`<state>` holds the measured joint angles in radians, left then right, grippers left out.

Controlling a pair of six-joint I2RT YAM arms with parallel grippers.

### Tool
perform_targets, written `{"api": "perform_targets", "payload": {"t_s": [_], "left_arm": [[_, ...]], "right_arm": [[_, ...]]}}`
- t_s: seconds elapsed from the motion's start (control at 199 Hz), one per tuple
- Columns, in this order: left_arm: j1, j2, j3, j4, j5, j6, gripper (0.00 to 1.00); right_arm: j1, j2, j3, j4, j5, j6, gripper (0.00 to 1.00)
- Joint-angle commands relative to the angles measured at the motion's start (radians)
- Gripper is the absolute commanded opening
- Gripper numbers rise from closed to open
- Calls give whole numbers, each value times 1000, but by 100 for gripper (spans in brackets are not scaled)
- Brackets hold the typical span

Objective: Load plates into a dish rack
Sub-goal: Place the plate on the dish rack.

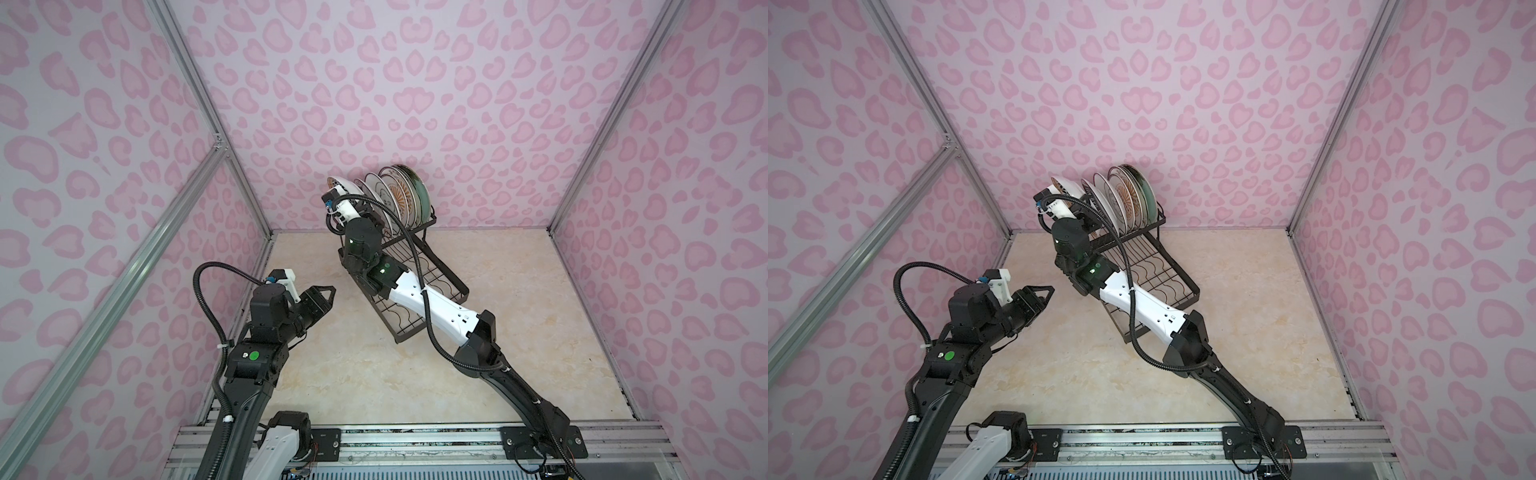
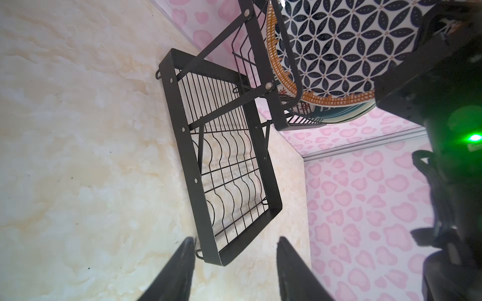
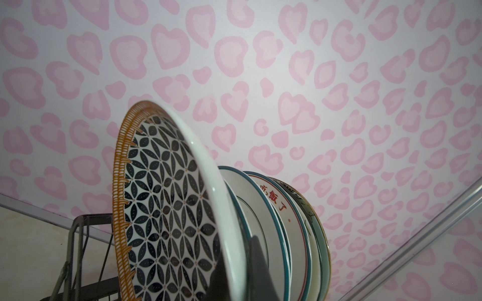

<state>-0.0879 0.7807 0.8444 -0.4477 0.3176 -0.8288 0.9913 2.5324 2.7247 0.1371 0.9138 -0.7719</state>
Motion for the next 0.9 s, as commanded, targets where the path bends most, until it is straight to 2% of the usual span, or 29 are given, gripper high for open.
{"api": "perform_targets", "payload": {"t_s": [0.0,0.893], "left_arm": [[0,-2,-2,24,6,9,53],[0,8,5,31,12,20,53]], "right_arm": [[-2,3,9,128,0,-14,0],[-8,34,8,24,21,45,0]]}}
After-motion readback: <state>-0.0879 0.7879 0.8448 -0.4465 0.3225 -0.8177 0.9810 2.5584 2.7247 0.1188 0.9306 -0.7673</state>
